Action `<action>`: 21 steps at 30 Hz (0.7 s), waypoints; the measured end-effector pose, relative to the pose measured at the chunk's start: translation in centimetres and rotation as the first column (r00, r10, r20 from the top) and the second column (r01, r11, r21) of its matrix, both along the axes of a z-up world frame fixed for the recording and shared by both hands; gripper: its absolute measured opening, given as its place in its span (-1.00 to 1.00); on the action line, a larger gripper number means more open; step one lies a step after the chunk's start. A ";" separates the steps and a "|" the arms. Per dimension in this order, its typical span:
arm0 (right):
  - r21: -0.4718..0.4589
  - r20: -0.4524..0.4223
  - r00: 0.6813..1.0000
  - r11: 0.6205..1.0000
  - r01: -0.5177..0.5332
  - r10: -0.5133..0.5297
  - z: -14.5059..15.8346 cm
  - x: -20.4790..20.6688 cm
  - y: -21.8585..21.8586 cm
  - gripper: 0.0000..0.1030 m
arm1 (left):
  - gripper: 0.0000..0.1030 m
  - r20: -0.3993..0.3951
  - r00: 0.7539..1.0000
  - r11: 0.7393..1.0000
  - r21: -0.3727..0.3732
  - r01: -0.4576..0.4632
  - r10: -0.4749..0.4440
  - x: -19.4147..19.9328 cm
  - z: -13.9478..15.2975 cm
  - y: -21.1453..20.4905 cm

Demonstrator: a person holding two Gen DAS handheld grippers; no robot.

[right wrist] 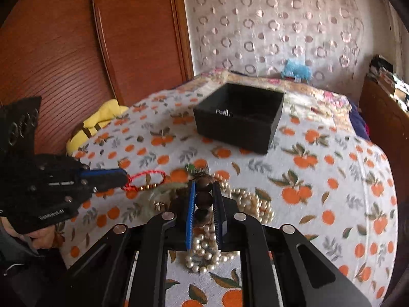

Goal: Organize jewelry
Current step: 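Carry both bracelets over the black box with the left and right grippers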

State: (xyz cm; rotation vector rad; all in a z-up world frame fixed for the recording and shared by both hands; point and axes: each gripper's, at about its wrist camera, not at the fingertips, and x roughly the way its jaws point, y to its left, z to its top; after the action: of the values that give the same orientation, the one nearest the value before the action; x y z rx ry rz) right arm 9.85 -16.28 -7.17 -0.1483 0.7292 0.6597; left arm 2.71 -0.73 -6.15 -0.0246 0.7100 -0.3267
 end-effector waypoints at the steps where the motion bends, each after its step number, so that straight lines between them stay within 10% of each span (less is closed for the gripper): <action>1: 0.001 0.011 1.000 1.000 -0.001 0.001 0.5 0.0 -0.1 -0.72 | -0.97 0.003 1.000 1.000 0.000 0.000 0.000 0.0 0.1 0.0; 21: -0.025 0.131 0.991 1.000 0.010 -0.006 5.8 3.2 -0.9 -0.72 | -0.97 0.082 0.997 1.000 0.022 0.014 -0.015 4.0 4.2 0.2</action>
State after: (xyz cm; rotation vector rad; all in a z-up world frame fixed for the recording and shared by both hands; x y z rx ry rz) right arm 13.04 -17.20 -1.39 -0.2102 0.6115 0.6272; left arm 6.67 -0.57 -1.96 0.0137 0.6328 -0.3322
